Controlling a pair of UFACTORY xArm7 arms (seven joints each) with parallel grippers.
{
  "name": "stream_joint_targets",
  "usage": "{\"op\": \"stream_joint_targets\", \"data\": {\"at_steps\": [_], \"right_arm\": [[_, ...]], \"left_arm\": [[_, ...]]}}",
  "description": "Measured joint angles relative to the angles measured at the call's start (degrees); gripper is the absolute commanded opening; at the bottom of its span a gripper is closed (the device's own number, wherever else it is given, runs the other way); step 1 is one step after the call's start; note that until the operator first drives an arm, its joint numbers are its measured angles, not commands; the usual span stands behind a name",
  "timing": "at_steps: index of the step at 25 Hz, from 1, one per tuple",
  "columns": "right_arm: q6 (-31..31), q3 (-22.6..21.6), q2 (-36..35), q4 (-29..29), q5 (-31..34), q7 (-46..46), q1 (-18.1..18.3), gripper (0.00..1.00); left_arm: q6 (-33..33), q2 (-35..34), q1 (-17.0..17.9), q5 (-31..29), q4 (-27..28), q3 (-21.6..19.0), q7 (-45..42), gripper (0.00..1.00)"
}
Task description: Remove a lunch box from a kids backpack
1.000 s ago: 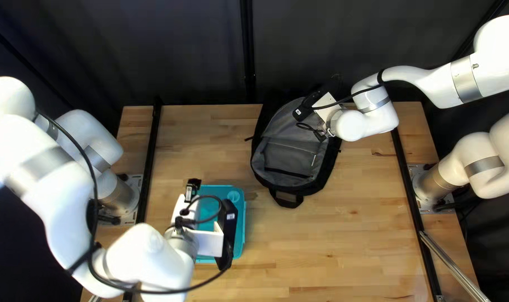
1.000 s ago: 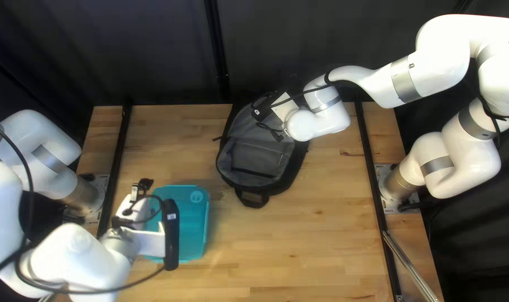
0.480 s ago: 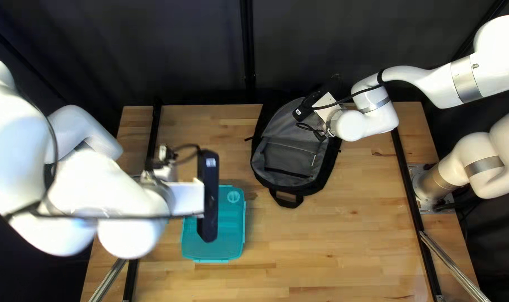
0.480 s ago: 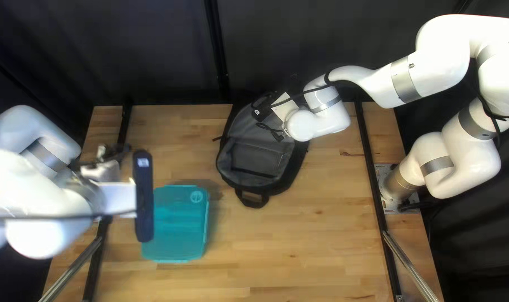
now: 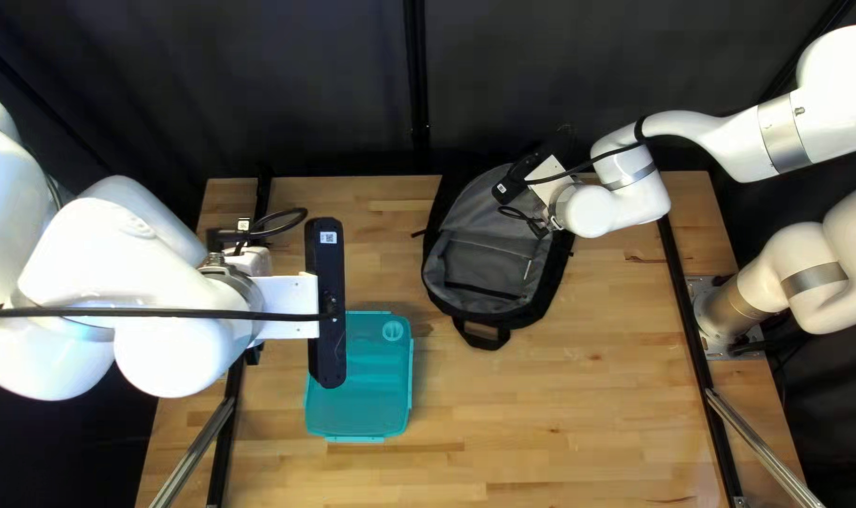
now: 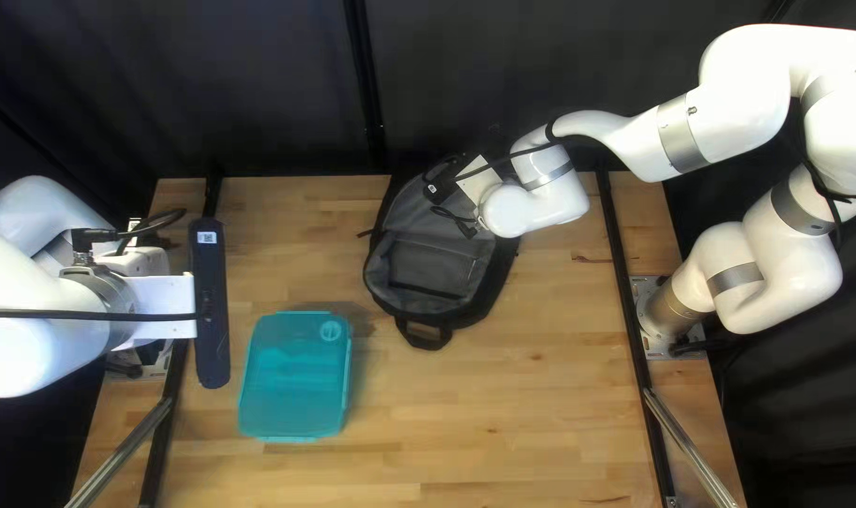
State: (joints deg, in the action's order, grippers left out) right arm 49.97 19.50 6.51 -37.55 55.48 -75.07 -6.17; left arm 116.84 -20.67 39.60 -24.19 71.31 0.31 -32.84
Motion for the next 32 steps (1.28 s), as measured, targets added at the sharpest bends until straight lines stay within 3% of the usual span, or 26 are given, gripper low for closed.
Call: {"op": "stream_joint_targets", "data": {"at_steps": [1,13,25,32], "right_arm": [[0.00,0.00,0.00,0.00,0.00,0.00,0.00,1.00],[0.64,-0.37,0.22,0.04,0.49,0.04,-0.25,1.00],[16.89,-4.80,11.36,-8.48,-14.14,11.11,-5.56,1.00],[22.81,-6.56,12.74,-14.10,-18.45,13.64,-7.41,1.00]], "left_arm": [[0.00,0.00,0.00,0.00,0.00,0.00,0.00,1.00],[0.00,0.00,0.00,0.00,0.00,0.00,0.00,1.00],[0.00,0.00,0.00,0.00,0.00,0.00,0.00,1.00],[0.00,0.00,0.00,0.00,0.00,0.00,0.00,1.00]]}}
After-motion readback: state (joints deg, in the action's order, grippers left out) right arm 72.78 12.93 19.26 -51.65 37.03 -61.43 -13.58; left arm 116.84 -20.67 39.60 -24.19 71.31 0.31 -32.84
